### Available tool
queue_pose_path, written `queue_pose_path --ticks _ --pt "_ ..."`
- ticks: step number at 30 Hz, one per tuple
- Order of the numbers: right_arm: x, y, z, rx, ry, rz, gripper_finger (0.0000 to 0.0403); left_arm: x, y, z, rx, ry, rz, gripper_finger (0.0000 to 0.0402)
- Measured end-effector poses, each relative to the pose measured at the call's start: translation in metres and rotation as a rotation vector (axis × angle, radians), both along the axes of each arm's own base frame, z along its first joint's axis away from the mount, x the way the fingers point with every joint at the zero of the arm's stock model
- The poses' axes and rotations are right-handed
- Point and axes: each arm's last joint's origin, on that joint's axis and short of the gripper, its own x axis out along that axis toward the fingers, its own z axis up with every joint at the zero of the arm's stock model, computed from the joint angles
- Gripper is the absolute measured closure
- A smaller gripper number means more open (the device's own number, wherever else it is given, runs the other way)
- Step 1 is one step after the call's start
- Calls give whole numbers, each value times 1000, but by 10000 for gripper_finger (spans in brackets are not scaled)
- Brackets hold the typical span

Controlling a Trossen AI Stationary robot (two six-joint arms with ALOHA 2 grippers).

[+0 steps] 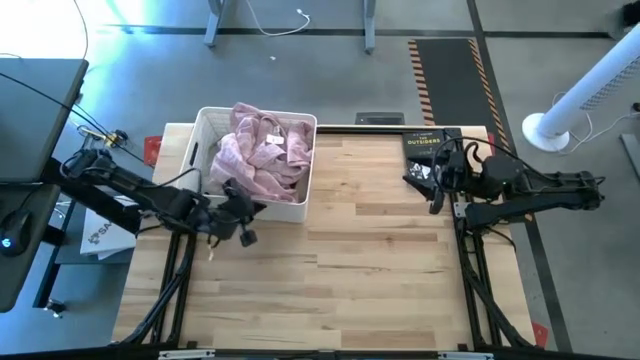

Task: Sort clothes
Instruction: Adjust the laundry bin, then return to Home Position

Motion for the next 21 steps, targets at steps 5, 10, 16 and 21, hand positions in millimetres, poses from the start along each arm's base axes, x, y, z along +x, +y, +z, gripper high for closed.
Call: queue_pose_path --ticks 5,10,16,21 --pt "0 0 2 -17 -16 -1 142 2 13 -7 95 83 72 401" --pt "0 0 4 -40 -27 0 142 -1 23 -5 135 104 105 401" --pt "0 1 4 -38 -29 26 142 -4 13 15 30 -41 24 401" --pt "0 2 5 -22 -47 80 142 -12 -11 43 -19 -226 -130 401"
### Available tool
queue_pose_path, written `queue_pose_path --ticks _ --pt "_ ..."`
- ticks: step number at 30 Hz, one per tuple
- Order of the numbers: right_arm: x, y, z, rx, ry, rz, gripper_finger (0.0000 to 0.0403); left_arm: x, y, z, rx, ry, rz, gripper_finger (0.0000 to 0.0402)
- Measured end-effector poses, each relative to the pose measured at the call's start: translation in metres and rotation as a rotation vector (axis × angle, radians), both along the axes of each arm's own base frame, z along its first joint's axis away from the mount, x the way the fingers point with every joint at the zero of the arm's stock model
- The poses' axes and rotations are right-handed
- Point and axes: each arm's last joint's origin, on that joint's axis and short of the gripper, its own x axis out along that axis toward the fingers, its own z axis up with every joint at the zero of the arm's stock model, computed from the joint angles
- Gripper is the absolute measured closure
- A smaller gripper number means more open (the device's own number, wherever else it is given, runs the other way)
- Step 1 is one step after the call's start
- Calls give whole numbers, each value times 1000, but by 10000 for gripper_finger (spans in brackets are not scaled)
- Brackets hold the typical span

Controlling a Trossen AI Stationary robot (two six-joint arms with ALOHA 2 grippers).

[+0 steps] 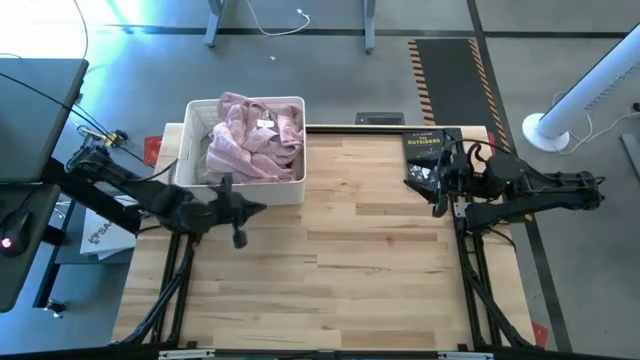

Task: Sort clothes
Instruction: Return to Home Position

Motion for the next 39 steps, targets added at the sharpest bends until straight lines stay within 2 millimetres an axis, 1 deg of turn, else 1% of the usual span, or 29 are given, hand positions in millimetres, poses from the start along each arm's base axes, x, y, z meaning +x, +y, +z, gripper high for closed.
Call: queue_pose_path --ticks 3,6,9,11,13,15,17,18,20,22,23,25,27,31,33,36,39 --pt "-5 -1 1 20 -15 -10 142 -12 -12 9 0 -57 -62 401" --pt "-13 0 3 41 -32 30 148 -26 -18 13 8 -87 -79 401" --pt "-20 0 3 71 -40 53 175 -38 -15 16 -7 -120 -54 401" --pt "-21 0 1 100 -26 68 209 -41 -11 18 -33 -147 -56 401" --pt "-20 0 -3 132 8 73 253 -36 -8 19 -78 -198 -110 401" --pt "-17 1 -5 148 30 75 302 -26 -6 18 -105 -277 -195 401" --pt "-14 1 -5 144 32 75 352 -15 -1 12 -96 -338 -268 401" --pt "-13 1 -4 140 26 76 374 -8 4 8 -81 -354 -274 401" --pt "-10 1 -3 123 19 77 394 2 19 -2 -61 -329 -253 401" --pt "-9 2 -4 122 21 77 390 6 35 -9 -45 -286 -198 401" --pt "-9 2 -5 121 30 76 389 4 42 -10 -36 -273 -166 401" --pt "-9 1 -9 119 75 73 395 -5 53 -8 -18 -251 -119 401" --pt "-8 1 -15 125 83 58 400 -20 58 -4 -14 -255 -98 401" --pt "-7 2 -38 114 62 87 400 -52 58 -4 -64 -311 -107 401" --pt "-8 3 -51 116 50 133 402 -61 56 -9 -80 -339 -120 401" --pt "-10 5 -61 104 2 200 402 -65 52 -29 -87 -325 -112 401" --pt "-15 5 -69 76 -22 220 402 -64 48 -50 -75 -312 -91 401"
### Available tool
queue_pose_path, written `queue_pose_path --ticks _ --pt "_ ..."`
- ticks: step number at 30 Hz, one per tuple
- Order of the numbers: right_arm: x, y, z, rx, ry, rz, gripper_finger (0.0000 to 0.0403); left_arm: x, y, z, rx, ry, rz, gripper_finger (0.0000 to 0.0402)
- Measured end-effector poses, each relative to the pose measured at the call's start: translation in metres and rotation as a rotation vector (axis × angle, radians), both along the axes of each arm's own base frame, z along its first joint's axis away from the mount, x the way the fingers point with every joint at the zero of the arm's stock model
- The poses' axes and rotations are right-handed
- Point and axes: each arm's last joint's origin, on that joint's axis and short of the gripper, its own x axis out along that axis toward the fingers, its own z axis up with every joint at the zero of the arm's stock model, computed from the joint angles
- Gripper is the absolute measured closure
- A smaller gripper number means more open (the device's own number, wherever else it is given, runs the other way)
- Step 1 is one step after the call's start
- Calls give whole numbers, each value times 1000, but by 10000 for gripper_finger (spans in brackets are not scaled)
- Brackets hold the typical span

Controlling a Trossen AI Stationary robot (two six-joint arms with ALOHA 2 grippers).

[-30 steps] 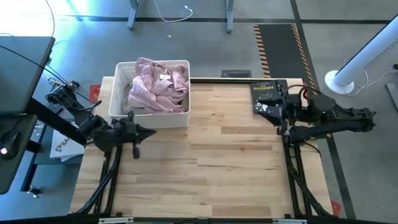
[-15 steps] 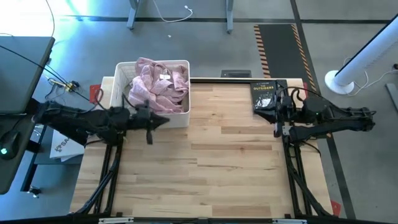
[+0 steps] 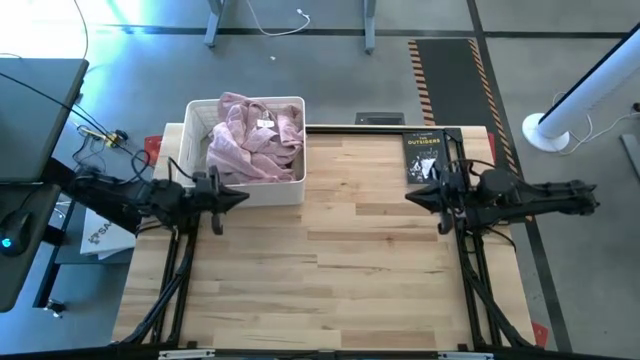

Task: Sort clothes
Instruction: Return to Home Position

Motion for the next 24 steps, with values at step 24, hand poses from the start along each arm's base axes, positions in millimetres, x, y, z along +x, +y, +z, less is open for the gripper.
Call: queue_pose_path --ticks 24 --pt "-23 -1 -84 68 -133 36 403 1 -10 -41 -97 -191 -133 401"
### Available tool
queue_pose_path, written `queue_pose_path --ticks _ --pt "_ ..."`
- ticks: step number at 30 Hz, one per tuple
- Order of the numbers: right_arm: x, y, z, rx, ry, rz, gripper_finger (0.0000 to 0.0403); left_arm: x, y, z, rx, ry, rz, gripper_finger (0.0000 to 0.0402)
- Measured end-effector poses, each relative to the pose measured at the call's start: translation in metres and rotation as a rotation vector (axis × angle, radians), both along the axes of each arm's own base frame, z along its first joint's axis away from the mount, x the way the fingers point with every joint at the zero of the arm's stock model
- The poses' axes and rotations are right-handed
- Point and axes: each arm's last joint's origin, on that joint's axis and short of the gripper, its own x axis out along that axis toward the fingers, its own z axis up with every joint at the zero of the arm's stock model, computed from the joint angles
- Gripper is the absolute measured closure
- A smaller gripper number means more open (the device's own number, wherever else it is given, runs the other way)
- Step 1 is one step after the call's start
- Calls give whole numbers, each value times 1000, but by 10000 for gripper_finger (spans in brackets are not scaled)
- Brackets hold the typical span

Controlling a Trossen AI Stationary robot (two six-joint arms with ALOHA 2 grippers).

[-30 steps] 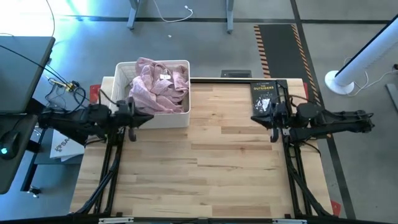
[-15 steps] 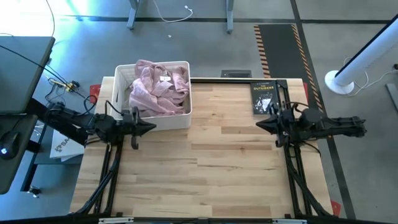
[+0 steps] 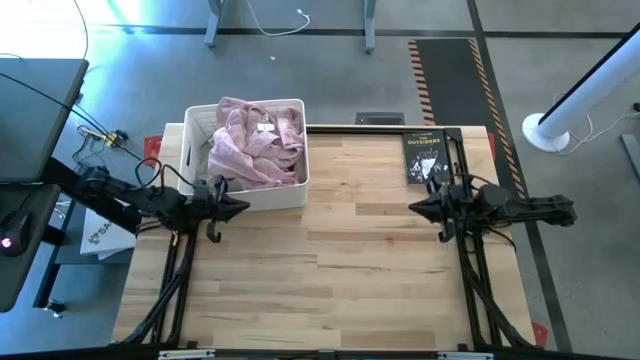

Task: Sort clothes
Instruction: Return to Home Position

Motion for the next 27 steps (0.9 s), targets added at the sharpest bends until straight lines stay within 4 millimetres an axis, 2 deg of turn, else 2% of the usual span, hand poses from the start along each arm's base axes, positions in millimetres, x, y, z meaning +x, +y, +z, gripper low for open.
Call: queue_pose_path --ticks 5,11,17,19,24,27 --pt "0 -1 0 0 -38 -19 403 0 2 -6 5 -9 8 401" --pt "1 -5 0 -3 -38 -56 403 1 5 -4 24 -4 44 401" --pt "1 -7 -1 12 -21 -69 403 -2 2 33 37 8 -29 401" --pt "1 -8 -2 20 -10 -65 403 1 -3 40 26 51 -85 401" --pt "1 -9 -4 39 12 -70 403 21 -22 38 82 222 -200 401" --pt "2 -10 -4 40 13 -76 403 29 -29 32 57 333 -251 402"
